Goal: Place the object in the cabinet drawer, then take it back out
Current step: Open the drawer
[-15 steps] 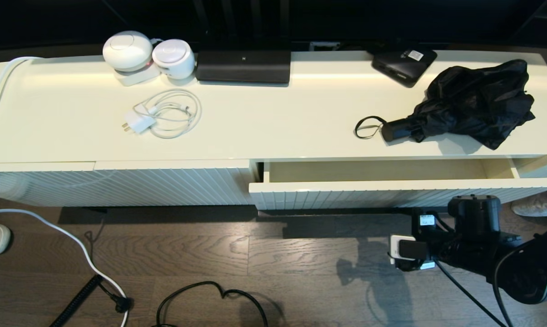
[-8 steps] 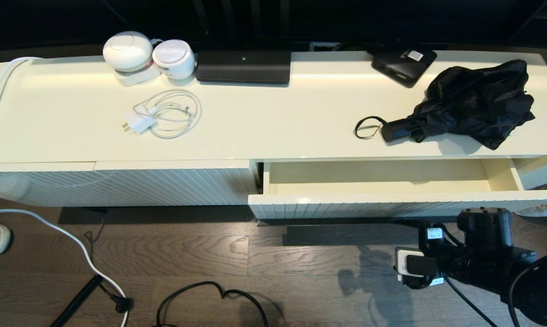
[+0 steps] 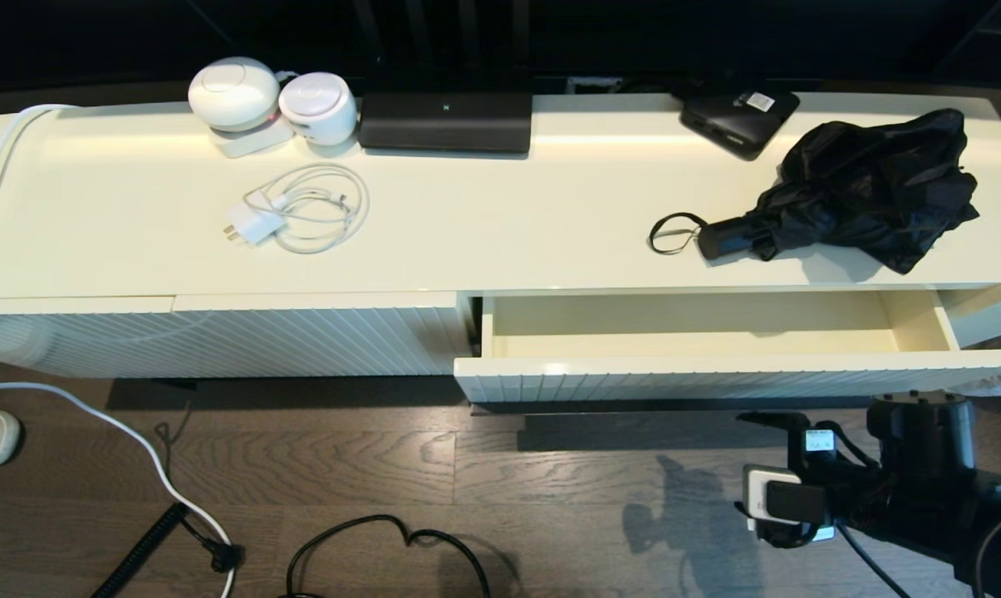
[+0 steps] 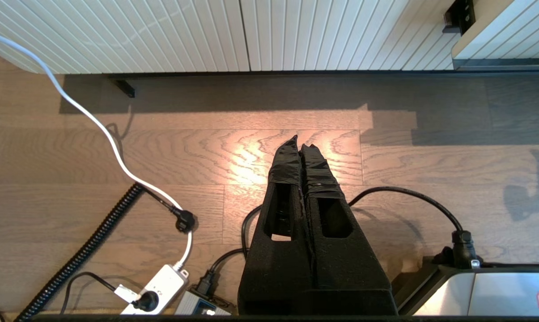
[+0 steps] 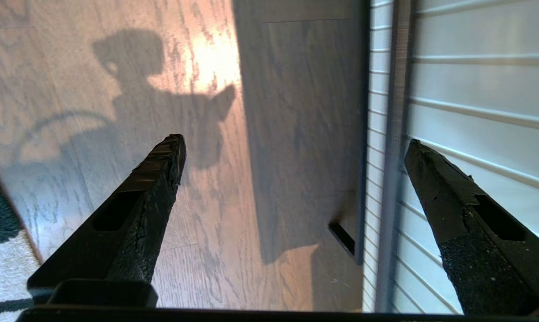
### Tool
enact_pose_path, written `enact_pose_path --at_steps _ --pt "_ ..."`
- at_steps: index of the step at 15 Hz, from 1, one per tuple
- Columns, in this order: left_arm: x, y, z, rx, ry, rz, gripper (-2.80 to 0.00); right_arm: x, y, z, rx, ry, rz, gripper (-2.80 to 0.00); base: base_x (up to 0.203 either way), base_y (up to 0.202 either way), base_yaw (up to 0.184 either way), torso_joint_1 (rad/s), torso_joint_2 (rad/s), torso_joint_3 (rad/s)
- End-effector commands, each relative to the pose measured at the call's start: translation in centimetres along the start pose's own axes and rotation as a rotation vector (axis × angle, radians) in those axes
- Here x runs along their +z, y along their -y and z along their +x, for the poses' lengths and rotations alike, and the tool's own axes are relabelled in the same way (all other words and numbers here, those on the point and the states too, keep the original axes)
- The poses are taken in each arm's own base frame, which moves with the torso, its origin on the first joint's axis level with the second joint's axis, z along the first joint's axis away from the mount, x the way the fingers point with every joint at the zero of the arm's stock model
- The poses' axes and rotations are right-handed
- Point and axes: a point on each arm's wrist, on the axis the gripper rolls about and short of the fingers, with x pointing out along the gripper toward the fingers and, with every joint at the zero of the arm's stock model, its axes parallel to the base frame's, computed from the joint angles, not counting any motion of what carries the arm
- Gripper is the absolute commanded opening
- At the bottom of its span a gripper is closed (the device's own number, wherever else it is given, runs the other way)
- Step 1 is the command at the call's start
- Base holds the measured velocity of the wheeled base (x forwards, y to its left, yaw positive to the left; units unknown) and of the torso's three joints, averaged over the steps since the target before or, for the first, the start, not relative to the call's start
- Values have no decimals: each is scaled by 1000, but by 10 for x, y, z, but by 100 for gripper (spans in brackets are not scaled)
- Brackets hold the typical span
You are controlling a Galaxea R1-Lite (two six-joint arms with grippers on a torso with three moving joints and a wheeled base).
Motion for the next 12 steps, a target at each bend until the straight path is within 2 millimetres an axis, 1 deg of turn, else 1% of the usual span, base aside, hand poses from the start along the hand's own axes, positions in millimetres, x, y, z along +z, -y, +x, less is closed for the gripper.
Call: enact_pose_path --at_steps 1,2,3,6,8,9,12 --pt "0 0 0 1 1 0 -280 5 9 -13 -58 13 -15 0 0 0 0 0 0 0" --pt "0 0 0 0 1 0 -280 8 15 -22 -90 19 -12 0 0 0 0 0 0 0" --pt "0 0 0 1 1 0 -280 12 20 -34 -120 24 -11 -280 0 0 0 0 0 0" --pt "0 0 0 1 1 0 -280 20 30 -73 -146 13 -2 -280 0 0 0 0 0 0" --pt "0 0 0 1 1 0 -280 28 36 -109 -167 1 1 -280 0 0 0 0 0 0" --pt "0 0 0 1 0 0 -280 32 40 -131 -173 -5 3 -280 0 0 0 0 0 0" --pt "0 0 0 1 1 0 -280 44 41 -192 -134 -53 29 -280 0 0 0 0 0 0"
